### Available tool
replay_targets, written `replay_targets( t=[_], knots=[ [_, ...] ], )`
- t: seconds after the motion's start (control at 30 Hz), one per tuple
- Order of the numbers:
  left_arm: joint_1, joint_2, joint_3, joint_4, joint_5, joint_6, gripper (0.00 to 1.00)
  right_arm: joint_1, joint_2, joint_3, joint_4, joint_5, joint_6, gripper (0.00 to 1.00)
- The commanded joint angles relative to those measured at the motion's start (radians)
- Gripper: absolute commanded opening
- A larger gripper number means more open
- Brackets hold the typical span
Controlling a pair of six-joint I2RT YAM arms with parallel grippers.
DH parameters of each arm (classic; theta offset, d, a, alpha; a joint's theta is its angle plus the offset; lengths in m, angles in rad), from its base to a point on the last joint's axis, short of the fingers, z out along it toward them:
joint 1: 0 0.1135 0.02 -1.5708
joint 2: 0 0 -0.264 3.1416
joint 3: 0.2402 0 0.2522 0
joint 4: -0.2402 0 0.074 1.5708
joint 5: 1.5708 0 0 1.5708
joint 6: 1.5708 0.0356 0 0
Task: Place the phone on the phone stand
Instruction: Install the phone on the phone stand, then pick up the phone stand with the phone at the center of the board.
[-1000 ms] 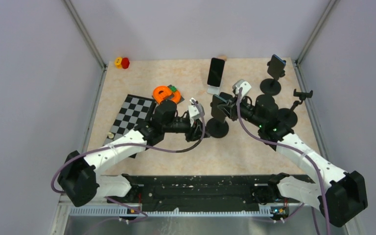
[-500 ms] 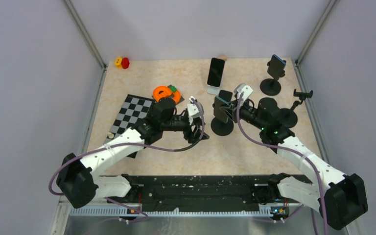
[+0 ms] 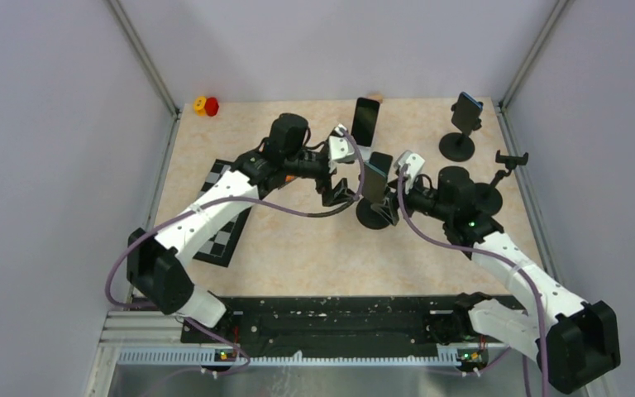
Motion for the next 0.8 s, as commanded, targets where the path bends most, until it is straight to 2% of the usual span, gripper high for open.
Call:
replay_targets(
  t=[0.0,0.07,0.23,0.33,0.57,0.77],
  knots=[
    [0.020,0.114,0.187,-0.208,0.093,0.216,0.99,-0.030,-0.047,0.049,-0.107,-0.109,-0.060,0.75],
    [0.022,0.173,0.271,-0.293,0.108,0.272,0.99,-0.038,-0.066,0.050,-0.135,-0.125,-0.079,0.76],
    [0.021,0.277,0.411,-0.371,0.169,0.353,0.99,-0.061,-0.116,0.045,-0.203,-0.171,-0.122,0.76],
    [0.021,0.324,0.475,-0.407,0.222,0.350,0.93,-0.096,-0.149,0.032,-0.201,-0.203,-0.122,0.76],
    [0.010,0.388,0.500,-0.407,0.320,0.302,0.69,-0.143,-0.175,0.028,-0.199,-0.229,-0.119,0.76],
    [0.010,0.417,0.492,-0.344,0.367,0.228,0.46,-0.148,-0.174,0.025,-0.198,-0.229,-0.122,0.75]
  ],
)
